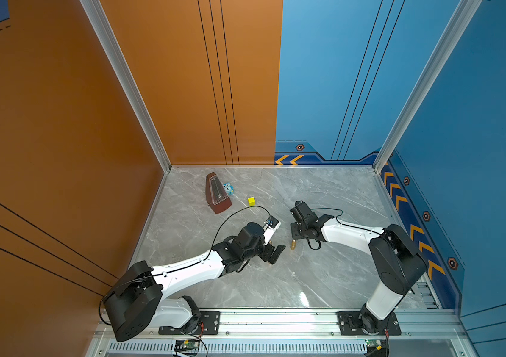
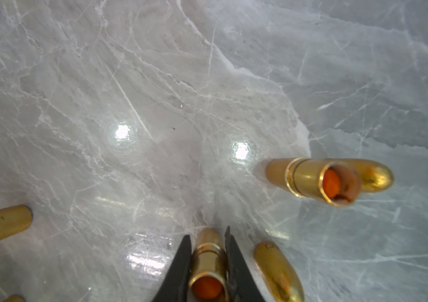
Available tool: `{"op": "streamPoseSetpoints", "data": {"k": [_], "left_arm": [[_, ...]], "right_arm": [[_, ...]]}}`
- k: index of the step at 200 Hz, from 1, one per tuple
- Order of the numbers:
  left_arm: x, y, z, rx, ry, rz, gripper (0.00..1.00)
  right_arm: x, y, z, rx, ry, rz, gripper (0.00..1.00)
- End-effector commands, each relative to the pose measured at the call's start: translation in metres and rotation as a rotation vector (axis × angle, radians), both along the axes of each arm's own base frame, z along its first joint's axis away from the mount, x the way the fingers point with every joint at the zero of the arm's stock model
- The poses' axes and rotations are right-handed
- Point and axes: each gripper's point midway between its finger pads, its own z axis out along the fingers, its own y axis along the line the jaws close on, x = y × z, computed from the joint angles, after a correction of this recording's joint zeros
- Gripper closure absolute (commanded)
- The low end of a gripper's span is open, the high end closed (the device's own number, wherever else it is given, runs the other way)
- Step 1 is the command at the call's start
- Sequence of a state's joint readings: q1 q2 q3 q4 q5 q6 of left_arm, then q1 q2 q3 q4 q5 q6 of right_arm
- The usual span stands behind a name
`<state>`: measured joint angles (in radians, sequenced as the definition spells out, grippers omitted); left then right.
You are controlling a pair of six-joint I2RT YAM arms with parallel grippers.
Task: Open the lipstick cap
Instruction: Place the lipstick at the center of the board.
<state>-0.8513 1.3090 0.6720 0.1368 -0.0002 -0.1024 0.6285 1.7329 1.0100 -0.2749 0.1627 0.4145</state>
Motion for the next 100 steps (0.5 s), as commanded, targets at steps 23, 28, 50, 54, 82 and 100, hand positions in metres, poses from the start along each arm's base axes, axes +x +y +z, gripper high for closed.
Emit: {"op": "streamPoseSetpoints", "data": {"k": [23, 28, 50, 54, 82, 100], "left_arm": [[-0.0003, -0.0055, 0.0054, -0.006, 0.001, -0.011, 0.01], [-0.0003, -0.0056, 0.0053, -0.006, 0.001, -0.011, 0.01], [-0.0001, -0.0051, 0.0049, -0.003, 0.0, -0.009, 0.01], [-0.0001, -0.0049, 0.0046, -0.002, 0.0, -0.009, 0.01], [-0.0003, -0.005, 0.0037, -0.001, 0.002, -0.009, 0.01], [-0.0002, -0.0056, 0.0042, -0.002, 0.001, -0.01, 0.01]], "right_arm": [[-0.0056, -0.0072, -0.0069, -0.047, -0.007, 0.011, 0.82], [-0.0063, -0.0078, -0.0078, -0.05, -0.005, 0.011, 0.82], [-0.0085, -0.0077, -0.0092, -0.052, -0.001, 0.015, 0.82], [-0.0092, -0.0076, -0.0098, -0.054, 0.0, 0.017, 0.82], [-0.0104, -0.0066, -0.0092, -0.058, -0.003, 0.024, 0.8], [-0.0103, -0.0057, -0.0086, -0.058, -0.005, 0.025, 0.79]]}}
